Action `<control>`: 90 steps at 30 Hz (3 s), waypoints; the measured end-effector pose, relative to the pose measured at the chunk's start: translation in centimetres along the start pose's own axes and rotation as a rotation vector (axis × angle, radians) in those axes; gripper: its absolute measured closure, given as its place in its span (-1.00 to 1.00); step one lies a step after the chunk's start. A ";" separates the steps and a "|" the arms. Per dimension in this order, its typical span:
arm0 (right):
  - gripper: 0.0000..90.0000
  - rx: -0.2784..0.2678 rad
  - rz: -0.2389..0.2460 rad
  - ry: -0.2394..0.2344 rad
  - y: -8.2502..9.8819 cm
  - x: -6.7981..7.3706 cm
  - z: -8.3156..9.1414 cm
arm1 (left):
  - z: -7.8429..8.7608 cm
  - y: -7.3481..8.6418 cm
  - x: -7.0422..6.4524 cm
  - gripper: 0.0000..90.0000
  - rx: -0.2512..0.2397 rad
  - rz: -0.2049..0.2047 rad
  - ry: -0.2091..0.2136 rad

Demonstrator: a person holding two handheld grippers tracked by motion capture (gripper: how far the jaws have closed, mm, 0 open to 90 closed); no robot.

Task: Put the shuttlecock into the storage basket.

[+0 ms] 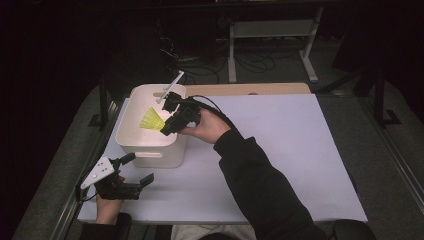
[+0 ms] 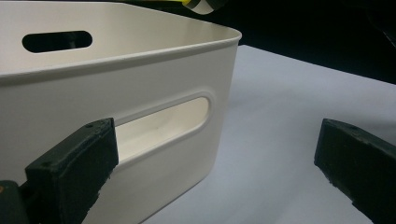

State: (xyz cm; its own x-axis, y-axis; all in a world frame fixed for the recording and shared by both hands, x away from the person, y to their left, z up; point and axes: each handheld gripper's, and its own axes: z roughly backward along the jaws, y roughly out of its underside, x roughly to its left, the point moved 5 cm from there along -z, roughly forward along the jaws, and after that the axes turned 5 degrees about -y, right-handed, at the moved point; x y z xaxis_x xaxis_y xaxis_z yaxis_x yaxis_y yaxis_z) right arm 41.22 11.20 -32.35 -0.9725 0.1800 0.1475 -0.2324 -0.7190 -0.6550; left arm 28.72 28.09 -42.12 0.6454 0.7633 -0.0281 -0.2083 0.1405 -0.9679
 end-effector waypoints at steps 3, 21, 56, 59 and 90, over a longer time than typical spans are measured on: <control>0.40 0.006 0.000 -0.005 0.0 -0.1 -0.3 | 0.0 0.0 0.0 -1.00 0.000 0.000 0.000; 0.40 0.041 -0.043 -0.033 0.4 -1.5 -2.5 | 0.0 0.0 0.0 -1.00 0.004 -0.003 0.000; -0.78 -0.060 -0.018 0.030 0.8 -1.1 1.3 | 0.1 0.1 -0.1 -1.00 0.003 0.000 0.005; -0.99 -0.070 -0.008 0.070 1.1 -1.1 1.8 | 0.1 0.1 -0.1 -1.00 0.004 0.000 0.004; -1.00 -0.160 -0.025 0.139 4.7 -1.5 5.1 | 0.1 0.1 -0.1 -1.00 0.004 0.001 0.000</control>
State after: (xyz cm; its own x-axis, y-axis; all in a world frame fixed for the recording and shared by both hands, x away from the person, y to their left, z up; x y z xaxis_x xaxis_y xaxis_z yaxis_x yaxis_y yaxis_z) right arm 41.52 4.12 -31.91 -0.9528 0.2958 0.0686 -0.2411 -0.5994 -0.7633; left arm 28.62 28.09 -42.16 0.6453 0.7634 -0.0291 -0.2120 0.1423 -0.9668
